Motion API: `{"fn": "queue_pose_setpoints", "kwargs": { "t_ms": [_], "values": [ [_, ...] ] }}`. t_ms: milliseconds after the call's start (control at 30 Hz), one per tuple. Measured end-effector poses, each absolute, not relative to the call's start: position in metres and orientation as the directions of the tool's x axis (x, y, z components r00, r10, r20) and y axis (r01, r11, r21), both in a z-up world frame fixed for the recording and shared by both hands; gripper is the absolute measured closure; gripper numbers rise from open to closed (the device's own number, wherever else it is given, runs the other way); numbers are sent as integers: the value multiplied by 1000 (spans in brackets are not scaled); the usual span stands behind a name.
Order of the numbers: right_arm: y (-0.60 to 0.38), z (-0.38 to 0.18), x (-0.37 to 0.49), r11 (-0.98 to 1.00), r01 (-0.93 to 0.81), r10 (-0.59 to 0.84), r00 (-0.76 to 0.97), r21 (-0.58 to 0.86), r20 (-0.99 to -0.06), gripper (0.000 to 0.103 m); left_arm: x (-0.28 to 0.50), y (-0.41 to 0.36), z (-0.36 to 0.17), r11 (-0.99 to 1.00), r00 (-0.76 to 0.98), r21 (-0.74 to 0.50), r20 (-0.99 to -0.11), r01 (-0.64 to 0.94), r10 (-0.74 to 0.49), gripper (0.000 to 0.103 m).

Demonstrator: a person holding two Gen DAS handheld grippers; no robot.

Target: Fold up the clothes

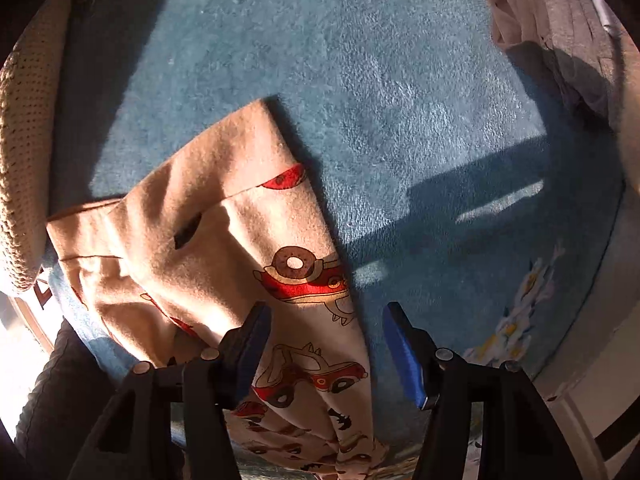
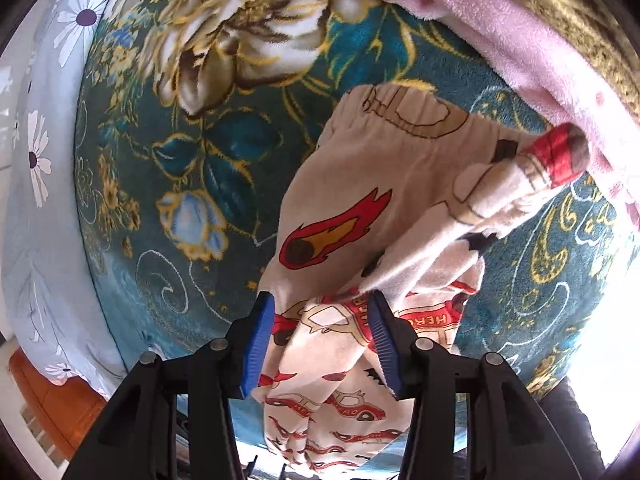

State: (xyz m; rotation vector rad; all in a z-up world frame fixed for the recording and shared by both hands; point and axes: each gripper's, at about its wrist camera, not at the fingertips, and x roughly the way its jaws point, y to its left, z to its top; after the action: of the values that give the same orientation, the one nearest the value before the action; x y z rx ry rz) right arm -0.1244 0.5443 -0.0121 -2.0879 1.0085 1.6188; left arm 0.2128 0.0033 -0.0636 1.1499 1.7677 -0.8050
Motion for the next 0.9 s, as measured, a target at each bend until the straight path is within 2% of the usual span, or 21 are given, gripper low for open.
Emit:
{"fn": "queue_pose_setpoints", "kwargs": {
  "t_ms": [67, 167, 333, 433, 500, 533, 567, 633, 700, 767, 900],
  "values": [
    [542, -9, -124, -746, -646, -311, 126, 160, -942, 94, 211, 3, -70, 375, -189, -38, -908, 926, 375, 41],
    [540, -7, -121, -772, -613, -310, 136, 166, -941, 99, 209, 7, -80, 381, -185, -23, -900, 924, 396, 41],
    [531, 2, -115, -811, -559, -292, 136, 170, -947, 99, 210, 19, -86, 420, -188, -11, -905, 908, 382, 44],
    [528, 3, -110, -815, -553, -299, 142, 175, -944, 99, 212, 29, -88, 448, -170, 24, -906, 894, 387, 59],
    [527, 4, -107, -813, -554, -303, 139, 180, -943, 99, 211, 35, -87, 449, -164, 30, -907, 893, 388, 64],
    [527, 4, -106, -812, -555, -304, 138, 181, -943, 99, 209, 37, -86, 439, -157, 31, -909, 898, 386, 72],
    [528, 4, -105, -812, -555, -304, 137, 181, -943, 99, 207, 40, -85, 426, -147, 34, -912, 904, 384, 86],
    [529, 3, -104, -812, -554, -306, 135, 184, -942, 99, 205, 47, -83, 412, -143, 29, -914, 911, 380, 92],
    [536, 3, -109, -815, -544, -315, 126, 200, -941, 100, 205, 55, -78, 413, -165, 5, -912, 911, 375, 97],
    [537, 8, -116, -822, -524, -323, 105, 224, -940, 101, 212, 58, -69, 416, -215, -51, -908, 908, 358, 99],
    [536, 33, -129, -838, -460, -350, 41, 293, -936, 103, 209, 69, -22, 373, -389, -269, -872, 888, 298, 99]
  ]
}}
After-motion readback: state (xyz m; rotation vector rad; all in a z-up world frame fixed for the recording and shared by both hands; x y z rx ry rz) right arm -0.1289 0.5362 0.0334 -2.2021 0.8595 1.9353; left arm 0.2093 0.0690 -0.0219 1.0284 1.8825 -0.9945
